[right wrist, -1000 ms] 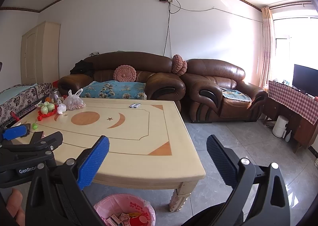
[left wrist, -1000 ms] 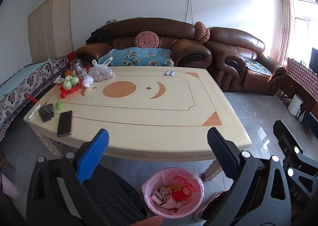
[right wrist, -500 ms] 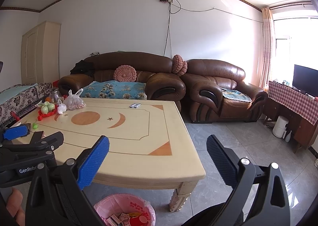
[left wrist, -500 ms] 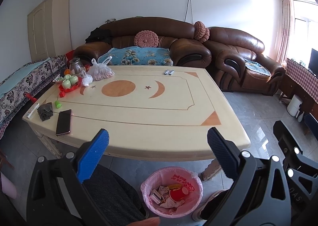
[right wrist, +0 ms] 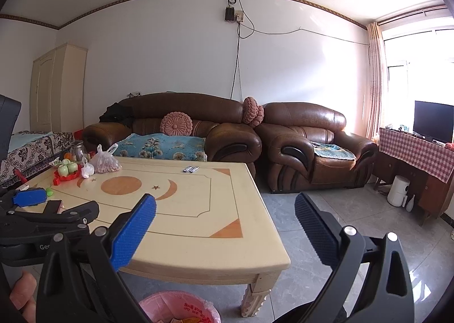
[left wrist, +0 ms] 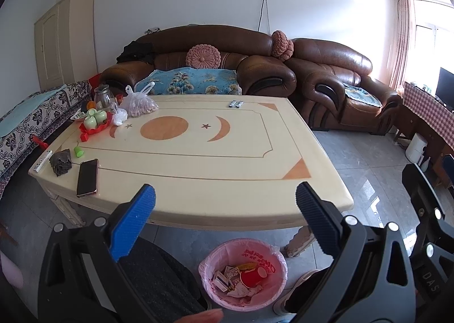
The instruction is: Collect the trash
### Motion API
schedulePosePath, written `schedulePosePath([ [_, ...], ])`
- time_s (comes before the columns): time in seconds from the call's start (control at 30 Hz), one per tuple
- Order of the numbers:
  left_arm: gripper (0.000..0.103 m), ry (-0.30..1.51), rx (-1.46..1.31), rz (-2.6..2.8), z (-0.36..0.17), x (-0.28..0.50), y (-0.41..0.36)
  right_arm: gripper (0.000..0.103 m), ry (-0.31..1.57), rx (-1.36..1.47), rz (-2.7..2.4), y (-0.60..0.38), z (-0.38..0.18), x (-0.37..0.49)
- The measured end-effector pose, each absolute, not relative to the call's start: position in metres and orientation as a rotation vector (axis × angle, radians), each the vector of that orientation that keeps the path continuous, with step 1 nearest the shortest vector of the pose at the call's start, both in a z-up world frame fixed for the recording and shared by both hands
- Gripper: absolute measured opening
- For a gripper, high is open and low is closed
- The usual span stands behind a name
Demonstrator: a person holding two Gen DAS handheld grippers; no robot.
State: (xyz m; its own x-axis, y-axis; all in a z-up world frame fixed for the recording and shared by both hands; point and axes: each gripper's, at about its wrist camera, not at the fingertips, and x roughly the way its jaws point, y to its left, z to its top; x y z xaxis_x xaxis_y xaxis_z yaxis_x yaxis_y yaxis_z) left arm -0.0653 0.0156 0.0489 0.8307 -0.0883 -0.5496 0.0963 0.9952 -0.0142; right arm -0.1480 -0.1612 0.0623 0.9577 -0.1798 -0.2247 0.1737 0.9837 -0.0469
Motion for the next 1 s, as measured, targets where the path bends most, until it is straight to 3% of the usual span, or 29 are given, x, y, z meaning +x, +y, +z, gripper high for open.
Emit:
schedulePosePath([
  [1.0,0.097,0.526,0.001,-0.066,0.0539,-0.0751,0.0208,0.096,0.217,-0.026,-0.171,-0.1593,0.0644,-0.1527],
])
